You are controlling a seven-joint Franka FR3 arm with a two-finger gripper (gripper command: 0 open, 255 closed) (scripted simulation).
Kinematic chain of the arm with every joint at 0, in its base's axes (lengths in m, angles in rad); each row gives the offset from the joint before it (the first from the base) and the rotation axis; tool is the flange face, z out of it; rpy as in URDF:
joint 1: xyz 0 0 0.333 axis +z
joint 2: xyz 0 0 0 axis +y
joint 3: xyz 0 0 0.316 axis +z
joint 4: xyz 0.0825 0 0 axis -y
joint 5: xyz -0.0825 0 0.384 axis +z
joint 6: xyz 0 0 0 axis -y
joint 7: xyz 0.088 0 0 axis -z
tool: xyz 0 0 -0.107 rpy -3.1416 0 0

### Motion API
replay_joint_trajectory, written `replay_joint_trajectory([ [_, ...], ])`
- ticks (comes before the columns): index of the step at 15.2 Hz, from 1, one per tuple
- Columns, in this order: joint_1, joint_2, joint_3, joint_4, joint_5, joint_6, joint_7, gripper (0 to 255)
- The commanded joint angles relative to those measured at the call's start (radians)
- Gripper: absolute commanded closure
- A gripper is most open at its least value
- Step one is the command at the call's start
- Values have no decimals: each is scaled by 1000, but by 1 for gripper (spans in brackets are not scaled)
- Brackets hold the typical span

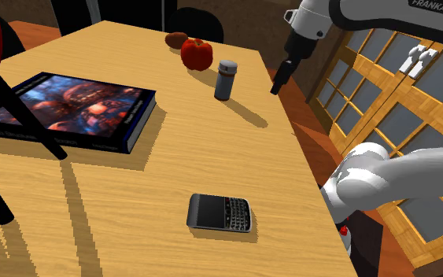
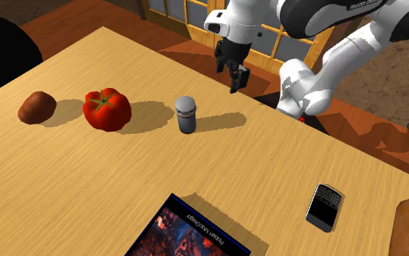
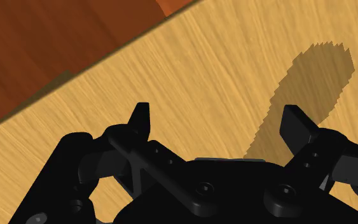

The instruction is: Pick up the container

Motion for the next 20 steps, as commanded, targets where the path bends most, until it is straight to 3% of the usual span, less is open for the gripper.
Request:
replay_joint_trajectory([
  [1, 0, 0, 0, 0, 0, 0, 0, 0],
  [13, 9, 485, 154, 490, -24, -57, 158, 0],
  [20, 12, 465, 153, 376, -21, 37, 163, 0],
])
